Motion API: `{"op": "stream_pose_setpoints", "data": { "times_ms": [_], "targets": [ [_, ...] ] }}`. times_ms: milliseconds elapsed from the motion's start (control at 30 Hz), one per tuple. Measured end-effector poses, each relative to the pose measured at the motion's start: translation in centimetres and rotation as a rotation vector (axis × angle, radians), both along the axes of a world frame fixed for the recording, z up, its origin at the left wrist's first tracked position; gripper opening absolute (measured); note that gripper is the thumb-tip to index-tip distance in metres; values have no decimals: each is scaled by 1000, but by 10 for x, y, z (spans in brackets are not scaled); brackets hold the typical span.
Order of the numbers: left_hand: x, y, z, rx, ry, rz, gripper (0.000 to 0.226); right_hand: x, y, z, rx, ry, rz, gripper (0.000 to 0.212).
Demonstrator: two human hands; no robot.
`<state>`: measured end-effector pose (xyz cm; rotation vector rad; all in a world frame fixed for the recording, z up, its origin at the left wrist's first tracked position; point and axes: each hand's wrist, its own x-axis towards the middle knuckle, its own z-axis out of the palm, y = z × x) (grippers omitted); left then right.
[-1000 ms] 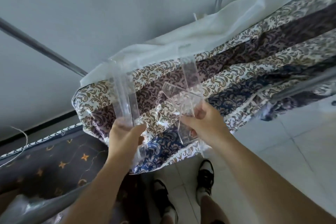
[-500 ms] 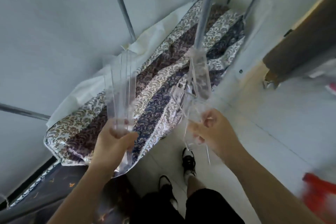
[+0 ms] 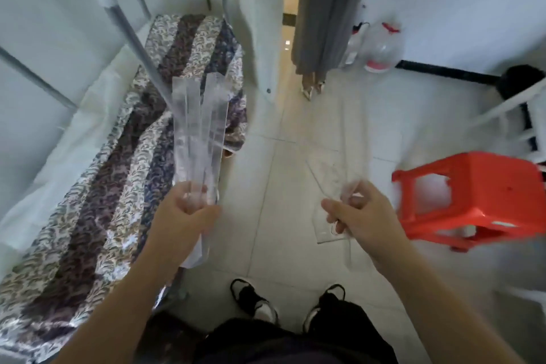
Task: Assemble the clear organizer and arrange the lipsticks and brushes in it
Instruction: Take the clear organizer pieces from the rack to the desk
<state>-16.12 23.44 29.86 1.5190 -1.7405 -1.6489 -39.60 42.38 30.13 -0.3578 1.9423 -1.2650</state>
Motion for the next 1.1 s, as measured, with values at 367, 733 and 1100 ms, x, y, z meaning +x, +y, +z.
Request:
{"op": "stream_pose_setpoints", "data": {
  "times_ms": [367, 733, 1100],
  "targets": [
    [-188, 142, 12, 6, 70, -399, 31, -86, 216, 9, -31, -14, -432, 39],
    [-358, 288, 22, 48, 107, -664, 35, -189, 370, 27, -73, -46, -715, 33],
    [-584, 349, -5, 97, 90, -936, 32, -337, 447, 23, -60, 2, -1018, 34]
  ]
}}
